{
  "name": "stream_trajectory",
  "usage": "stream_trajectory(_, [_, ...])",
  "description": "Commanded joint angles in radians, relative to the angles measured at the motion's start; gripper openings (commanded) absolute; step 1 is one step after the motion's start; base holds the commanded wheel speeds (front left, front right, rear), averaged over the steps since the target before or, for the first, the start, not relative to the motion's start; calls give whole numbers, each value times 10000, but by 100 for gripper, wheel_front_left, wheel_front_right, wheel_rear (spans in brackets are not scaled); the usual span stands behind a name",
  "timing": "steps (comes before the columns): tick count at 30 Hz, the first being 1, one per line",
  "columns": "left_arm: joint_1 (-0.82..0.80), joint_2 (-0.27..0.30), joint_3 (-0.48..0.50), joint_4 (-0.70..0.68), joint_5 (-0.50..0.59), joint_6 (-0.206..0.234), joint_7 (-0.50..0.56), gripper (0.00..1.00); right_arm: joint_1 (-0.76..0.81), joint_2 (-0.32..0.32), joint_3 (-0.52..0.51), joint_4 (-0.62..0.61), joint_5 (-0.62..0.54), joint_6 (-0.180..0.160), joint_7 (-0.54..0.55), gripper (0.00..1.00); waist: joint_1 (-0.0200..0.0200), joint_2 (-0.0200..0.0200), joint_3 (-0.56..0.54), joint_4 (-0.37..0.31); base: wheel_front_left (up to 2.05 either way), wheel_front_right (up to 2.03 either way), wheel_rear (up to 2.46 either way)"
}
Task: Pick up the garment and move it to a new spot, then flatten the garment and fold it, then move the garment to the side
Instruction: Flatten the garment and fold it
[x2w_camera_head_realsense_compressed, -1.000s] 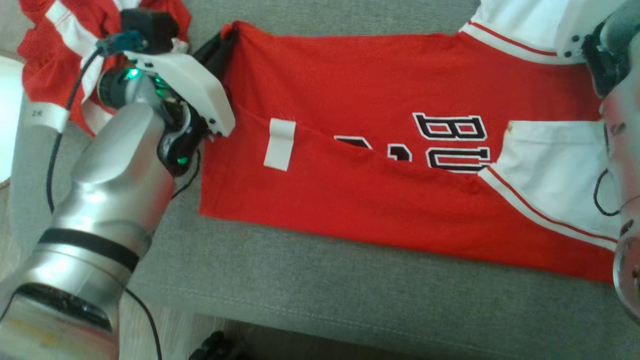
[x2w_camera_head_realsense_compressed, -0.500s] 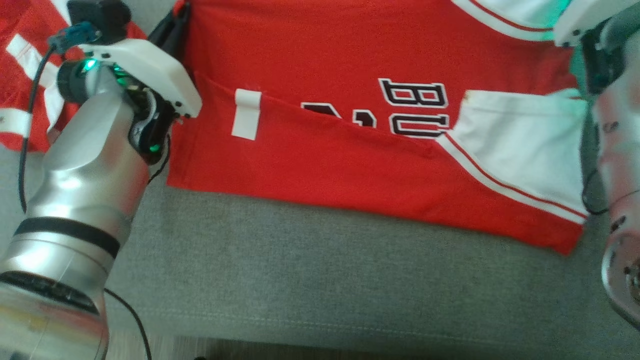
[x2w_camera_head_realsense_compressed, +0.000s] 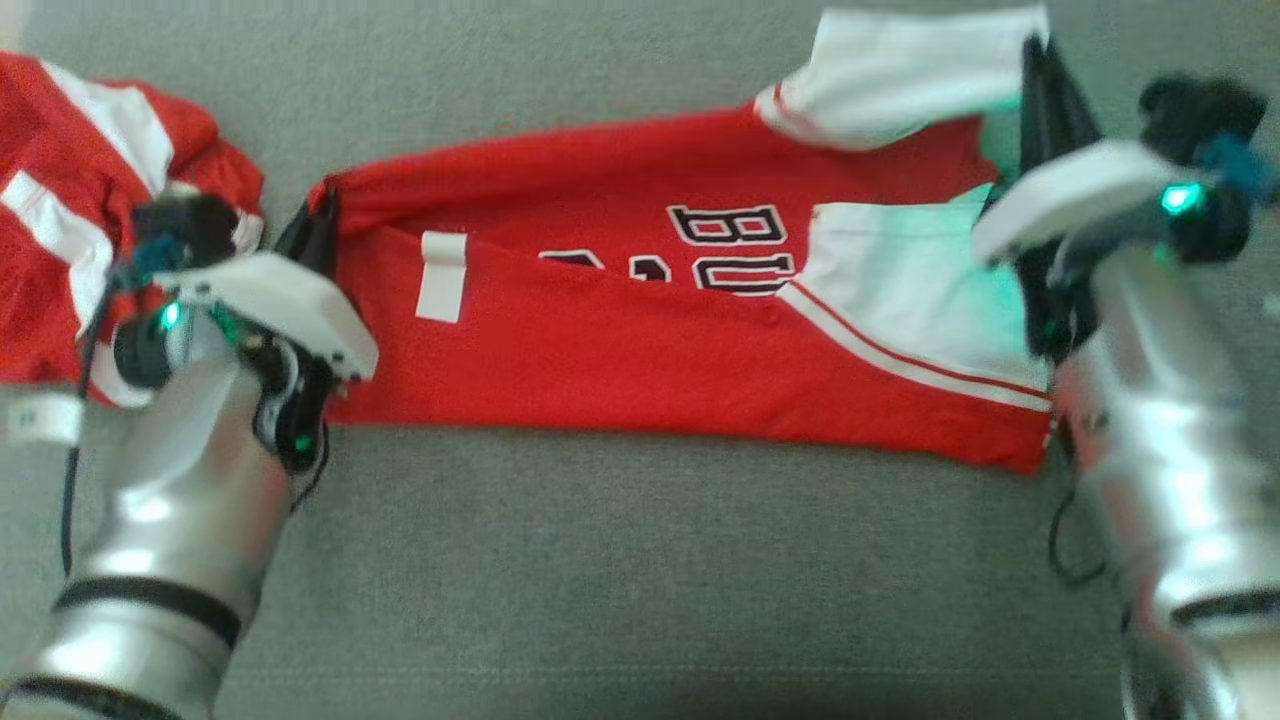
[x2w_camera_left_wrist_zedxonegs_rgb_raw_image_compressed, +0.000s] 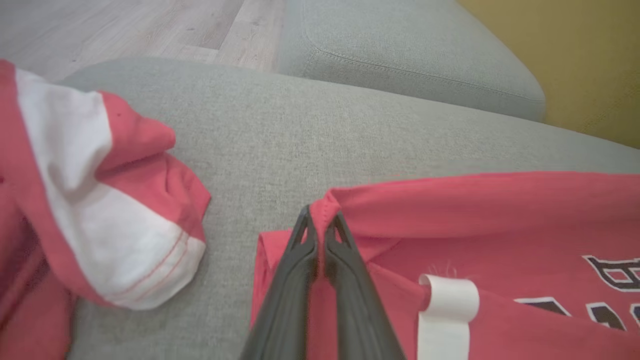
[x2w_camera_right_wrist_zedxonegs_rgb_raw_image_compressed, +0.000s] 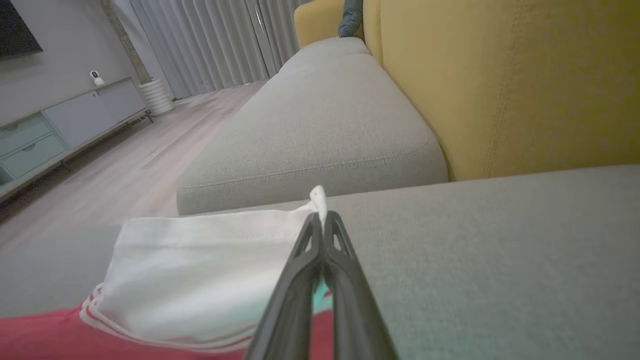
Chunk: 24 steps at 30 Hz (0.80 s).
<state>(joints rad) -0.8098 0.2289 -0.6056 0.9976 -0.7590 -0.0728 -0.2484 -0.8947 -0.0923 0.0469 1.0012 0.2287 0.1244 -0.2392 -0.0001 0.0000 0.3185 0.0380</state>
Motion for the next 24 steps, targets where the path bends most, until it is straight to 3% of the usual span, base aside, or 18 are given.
stream_trajectory(1, [44,486,461,-337,91,130,-130,0,271,188,368,-574,331,63,-123,0,1,0,-274,-222,0,0,0])
stream_trajectory(4, [1050,499,1077,-993,401,365,-131,0,1854,-23,1069,-1863,1457,63,122,0,1,0,-581,-420,0,0,0])
stream_trajectory(8, [1964,395,1574,-1383,726,499,-132,0,3295,-248,1220,-3099,2262,63,473,0,1,0,-865,-590,0,0,0])
stream_trajectory(18, [3379,-51,2688,-2027,1662,854,-133,0,5552,-129,1095,-4766,2562,63,1536,0,1,0,-1235,-708,0,0,0])
stream_trajectory(19, [3476,-81,2816,-2115,1805,897,-133,22,5649,-101,1085,-4852,2533,63,1652,0,1,0,-1246,-701,0,0,0])
stream_trajectory(20, [3581,-117,2929,-2198,1968,945,-133,96,5734,-65,1030,-4922,2545,63,1760,30,1,0,-1265,-690,0,0,0])
stream_trajectory(21, [3692,-176,3096,-2304,2096,1020,-133,100,5800,-30,960,-5005,2557,63,1832,100,1,0,-1281,-675,0,0,0])
stream_trajectory(24, [4132,-379,3700,-2926,2591,1372,-133,100,5894,52,763,-5321,2547,63,1914,100,1,0,-1331,-595,0,0,0])
